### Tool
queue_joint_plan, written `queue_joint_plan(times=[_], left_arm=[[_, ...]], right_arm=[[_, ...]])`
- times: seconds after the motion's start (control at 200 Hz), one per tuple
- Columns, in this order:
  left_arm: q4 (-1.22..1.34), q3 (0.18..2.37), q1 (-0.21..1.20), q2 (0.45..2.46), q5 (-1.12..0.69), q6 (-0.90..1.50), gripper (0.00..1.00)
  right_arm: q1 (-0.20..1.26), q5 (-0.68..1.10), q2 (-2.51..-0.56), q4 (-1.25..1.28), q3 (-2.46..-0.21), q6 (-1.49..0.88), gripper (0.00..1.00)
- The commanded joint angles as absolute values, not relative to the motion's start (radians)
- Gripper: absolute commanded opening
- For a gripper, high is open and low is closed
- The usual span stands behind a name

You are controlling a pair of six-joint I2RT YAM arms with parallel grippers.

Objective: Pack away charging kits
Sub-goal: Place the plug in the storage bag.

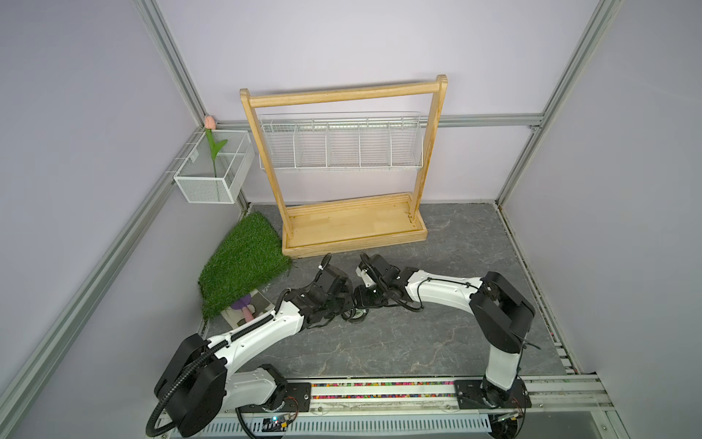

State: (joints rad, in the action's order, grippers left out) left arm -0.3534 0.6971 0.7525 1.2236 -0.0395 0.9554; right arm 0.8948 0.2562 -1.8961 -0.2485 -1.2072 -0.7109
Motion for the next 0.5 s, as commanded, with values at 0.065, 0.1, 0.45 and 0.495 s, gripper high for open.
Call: queue_joint_plan(times=[0.065, 0.1, 0.45, 0.495], left_arm=[[-0.300, 0.689, 0.745, 1.193, -0.055, 0.967, 0.00], [-0.303, 0.688, 0.744, 1.195, -0.056, 0.966, 0.00], [-0.315, 0.703, 0.742, 1.225, -0.062, 0.963, 0.00], [-0.324, 0.708, 0.742, 1.231, -0.056, 0.962, 0.00]], right_arm=[[0.903, 0.258, -1.930, -0.243, -1.235, -0.715, 0.32], [0.904, 0.262, -1.934, -0.237, -1.235, -0.716, 0.33], [0.920, 0.230, -1.960, -0.319, -1.282, -0.677, 0.36], [0.920, 0.220, -1.952, -0.338, -1.285, -0.671, 0.35]])
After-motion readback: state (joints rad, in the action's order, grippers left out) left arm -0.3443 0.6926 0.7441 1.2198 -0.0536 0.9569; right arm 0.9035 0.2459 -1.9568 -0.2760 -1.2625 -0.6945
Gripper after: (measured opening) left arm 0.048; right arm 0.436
